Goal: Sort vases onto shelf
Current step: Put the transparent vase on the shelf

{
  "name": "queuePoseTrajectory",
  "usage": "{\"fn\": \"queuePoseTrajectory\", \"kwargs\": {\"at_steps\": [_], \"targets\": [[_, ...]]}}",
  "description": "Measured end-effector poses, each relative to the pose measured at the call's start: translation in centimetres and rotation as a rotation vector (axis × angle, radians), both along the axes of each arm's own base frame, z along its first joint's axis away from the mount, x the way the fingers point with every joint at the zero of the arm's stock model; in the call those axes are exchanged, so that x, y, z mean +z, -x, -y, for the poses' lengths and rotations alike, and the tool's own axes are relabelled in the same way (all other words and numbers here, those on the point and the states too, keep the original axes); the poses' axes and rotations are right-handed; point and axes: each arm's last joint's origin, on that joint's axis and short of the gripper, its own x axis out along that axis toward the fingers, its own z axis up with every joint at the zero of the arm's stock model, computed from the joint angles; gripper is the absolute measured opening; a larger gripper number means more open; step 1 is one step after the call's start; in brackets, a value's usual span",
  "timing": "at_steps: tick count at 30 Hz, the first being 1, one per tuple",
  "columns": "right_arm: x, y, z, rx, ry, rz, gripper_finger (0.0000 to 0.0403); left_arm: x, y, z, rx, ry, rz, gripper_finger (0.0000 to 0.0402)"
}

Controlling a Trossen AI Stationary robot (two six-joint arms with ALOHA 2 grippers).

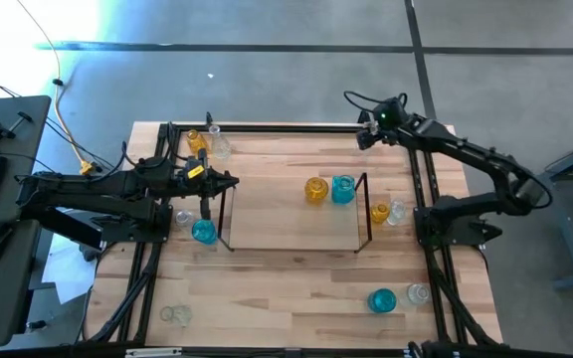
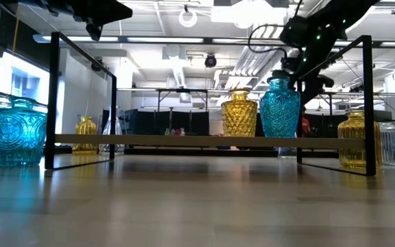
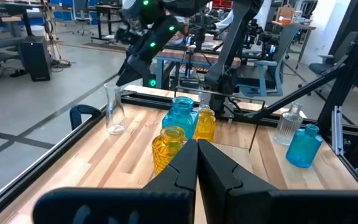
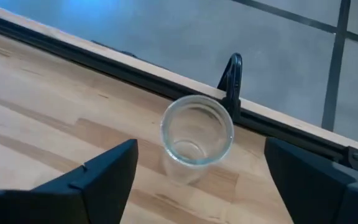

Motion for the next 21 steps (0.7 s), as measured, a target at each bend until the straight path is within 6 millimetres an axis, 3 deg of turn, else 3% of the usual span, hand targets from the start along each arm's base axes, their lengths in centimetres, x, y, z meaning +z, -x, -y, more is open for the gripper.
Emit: {"fn": "queuePoseTrajectory", "kwargs": {"at_steps": [12,21], "targets": [[-2.4,-0.5,2.7,-0.018,-0.045,-0.007,0.0311,0.0,0.0,0.0,0.001,-0.001,-0.001,0.0000],[-3.3,-1.0,3.3,-0.021,-0.066,0.012,0.0236,-0.1,0.0,0.0,0.000,-0.008,-0.009,0.0000]]}}
